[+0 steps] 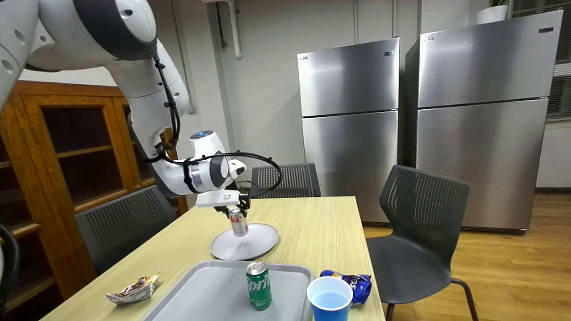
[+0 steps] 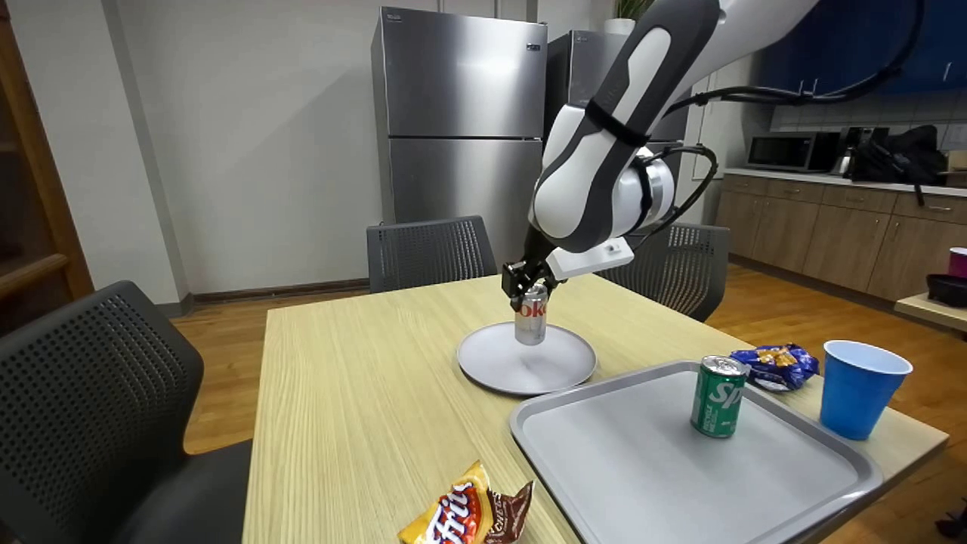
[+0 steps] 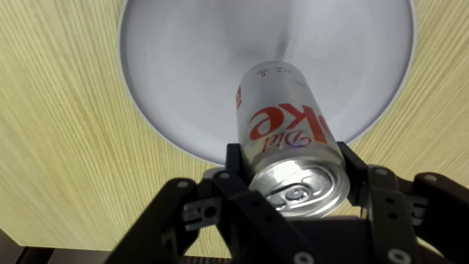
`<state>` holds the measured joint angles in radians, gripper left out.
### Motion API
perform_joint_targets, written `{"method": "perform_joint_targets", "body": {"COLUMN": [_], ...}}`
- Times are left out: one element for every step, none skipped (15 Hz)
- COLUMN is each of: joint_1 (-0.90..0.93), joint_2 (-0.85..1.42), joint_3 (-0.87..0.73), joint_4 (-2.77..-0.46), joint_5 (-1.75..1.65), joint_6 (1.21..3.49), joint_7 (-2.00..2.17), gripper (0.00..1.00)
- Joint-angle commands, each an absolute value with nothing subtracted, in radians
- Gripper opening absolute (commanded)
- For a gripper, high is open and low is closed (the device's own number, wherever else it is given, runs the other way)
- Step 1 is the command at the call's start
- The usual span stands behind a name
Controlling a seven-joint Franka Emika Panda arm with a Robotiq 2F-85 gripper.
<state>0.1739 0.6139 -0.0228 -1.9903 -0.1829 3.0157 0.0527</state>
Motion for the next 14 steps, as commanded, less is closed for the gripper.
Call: {"method": "perform_joint_targets", "body": {"joint_1": [0.185, 0.209, 0.220, 0.233, 0.248, 0.266, 0.289, 0.308, 0.335, 0.362, 0.386, 0.401, 0.416, 0.435], "joint_2": [0.501, 0.483, 0.465, 0.448, 0.429, 0.411, 0.393, 0.377, 0.362, 0.349, 0.333, 0.315, 0.296, 0.279], "joint_3": [-0.038, -0.067, -0.082, -0.098, -0.117, -0.139, -0.165, -0.187, -0.214, -0.242, -0.264, -0.273, -0.283, -0.298], "joint_4": [-2.104, -2.127, -2.150, -2.174, -2.202, -2.230, -2.257, -2.282, -2.309, -2.331, -2.356, -2.381, -2.407, -2.429], "joint_5": [-0.165, -0.169, -0.171, -0.172, -0.175, -0.178, -0.179, -0.192, -0.193, -0.195, -0.195, -0.198, -0.203, -0.208], "joint_6": [3.038, 3.042, 3.049, 3.058, 3.077, 3.094, 3.111, 3.126, 3.140, 3.147, 3.149, 3.144, 3.143, 3.143], "joint_7": [0.054, 0.080, 0.092, 0.105, 0.118, 0.130, 0.144, 0.168, 0.181, 0.194, 0.201, 0.194, 0.185, 0.182], "gripper": [0.38, 0.38, 0.38, 0.38, 0.38, 0.38, 0.38, 0.38, 0.38, 0.38, 0.38, 0.38, 0.38, 0.38]}}
